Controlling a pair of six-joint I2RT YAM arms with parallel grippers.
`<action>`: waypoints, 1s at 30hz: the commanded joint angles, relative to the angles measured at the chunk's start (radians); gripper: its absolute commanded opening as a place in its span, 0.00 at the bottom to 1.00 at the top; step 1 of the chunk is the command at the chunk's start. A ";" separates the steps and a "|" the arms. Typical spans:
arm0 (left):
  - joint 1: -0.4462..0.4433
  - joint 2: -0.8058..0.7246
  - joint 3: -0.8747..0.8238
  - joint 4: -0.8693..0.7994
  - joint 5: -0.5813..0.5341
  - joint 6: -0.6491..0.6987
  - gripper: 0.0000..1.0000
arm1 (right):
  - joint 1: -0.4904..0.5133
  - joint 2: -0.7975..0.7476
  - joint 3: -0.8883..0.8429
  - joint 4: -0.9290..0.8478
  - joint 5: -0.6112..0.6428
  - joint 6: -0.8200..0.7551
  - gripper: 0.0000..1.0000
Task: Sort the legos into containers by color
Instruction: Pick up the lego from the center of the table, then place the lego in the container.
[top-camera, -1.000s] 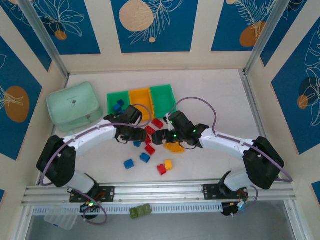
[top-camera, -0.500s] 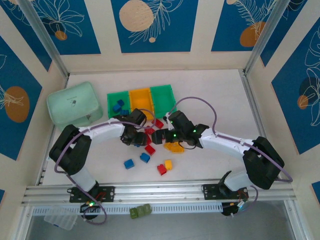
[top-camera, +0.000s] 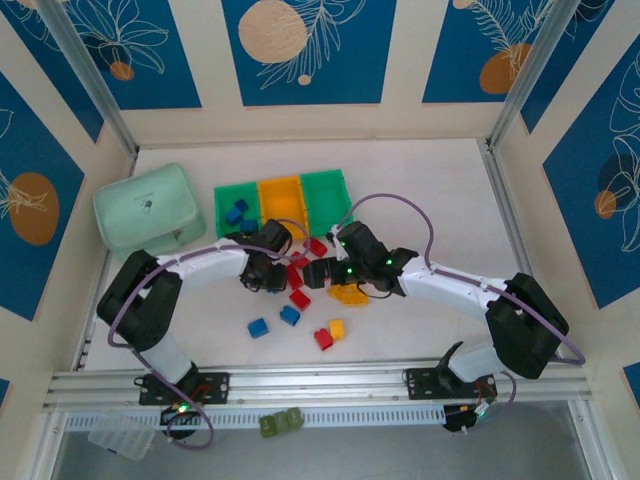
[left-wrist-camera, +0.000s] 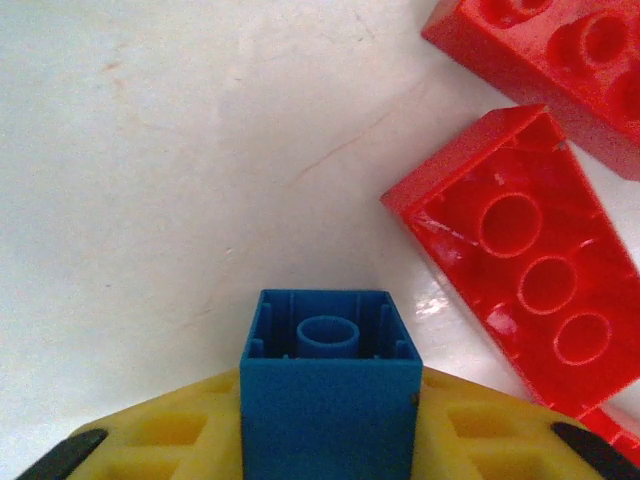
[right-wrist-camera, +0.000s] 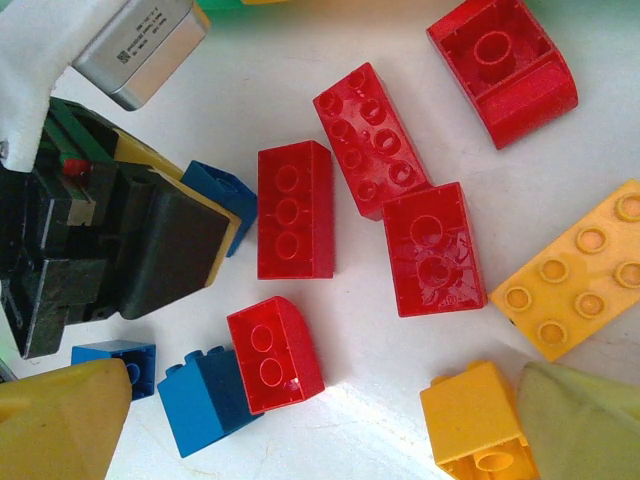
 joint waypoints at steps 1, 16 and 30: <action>-0.009 -0.035 -0.018 -0.015 -0.030 -0.002 0.33 | 0.006 0.000 0.003 -0.006 -0.013 -0.001 0.99; 0.057 -0.190 0.085 -0.124 -0.170 0.064 0.28 | 0.014 0.013 0.107 -0.019 -0.018 -0.054 0.99; 0.289 0.014 0.380 -0.099 -0.193 0.162 0.28 | -0.007 0.071 0.198 0.000 -0.028 -0.074 0.99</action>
